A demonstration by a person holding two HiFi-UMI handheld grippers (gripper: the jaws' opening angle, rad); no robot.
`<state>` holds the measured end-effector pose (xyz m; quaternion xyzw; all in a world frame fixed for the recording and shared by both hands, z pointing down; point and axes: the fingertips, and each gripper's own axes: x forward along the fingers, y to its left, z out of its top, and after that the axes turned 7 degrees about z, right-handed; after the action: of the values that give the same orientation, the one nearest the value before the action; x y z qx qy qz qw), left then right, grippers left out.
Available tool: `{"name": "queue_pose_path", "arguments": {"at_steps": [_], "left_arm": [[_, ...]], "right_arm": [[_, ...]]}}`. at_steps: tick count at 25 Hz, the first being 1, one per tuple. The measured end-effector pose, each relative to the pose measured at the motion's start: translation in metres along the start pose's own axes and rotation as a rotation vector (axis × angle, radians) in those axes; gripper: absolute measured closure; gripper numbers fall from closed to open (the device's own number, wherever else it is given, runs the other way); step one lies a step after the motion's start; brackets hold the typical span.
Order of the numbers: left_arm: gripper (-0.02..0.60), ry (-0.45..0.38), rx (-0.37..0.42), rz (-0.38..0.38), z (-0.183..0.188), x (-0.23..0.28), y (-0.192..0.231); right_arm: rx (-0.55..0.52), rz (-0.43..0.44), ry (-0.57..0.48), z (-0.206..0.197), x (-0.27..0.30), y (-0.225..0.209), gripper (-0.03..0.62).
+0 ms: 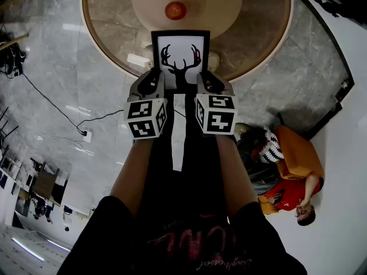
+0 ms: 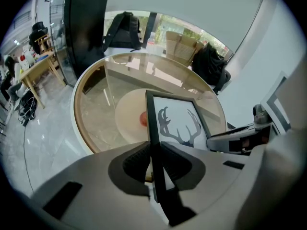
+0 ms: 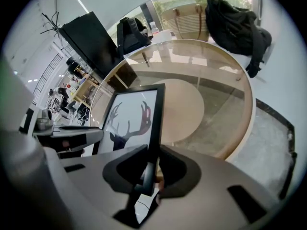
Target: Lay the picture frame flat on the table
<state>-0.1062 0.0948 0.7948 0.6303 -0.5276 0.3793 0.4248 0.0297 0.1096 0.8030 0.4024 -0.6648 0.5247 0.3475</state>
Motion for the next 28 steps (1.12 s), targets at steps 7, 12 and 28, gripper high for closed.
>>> {"name": "queue_pose_path", "arguments": {"at_steps": [7,12,28], "left_arm": [[0.509,0.02,0.011,0.009,-0.003,0.004,0.0],[0.509,0.02,0.013,0.003,-0.003,0.004,-0.001],[0.535,-0.072,0.069,0.014,0.024,-0.022,0.005]], "right_arm": [[-0.013,0.001,-0.006,-0.001,0.0,0.0,0.513],[-0.007,0.0,-0.01,0.0,-0.001,-0.001,0.513],[-0.026,-0.039,-0.069,0.018,-0.025,0.006,0.513]]}}
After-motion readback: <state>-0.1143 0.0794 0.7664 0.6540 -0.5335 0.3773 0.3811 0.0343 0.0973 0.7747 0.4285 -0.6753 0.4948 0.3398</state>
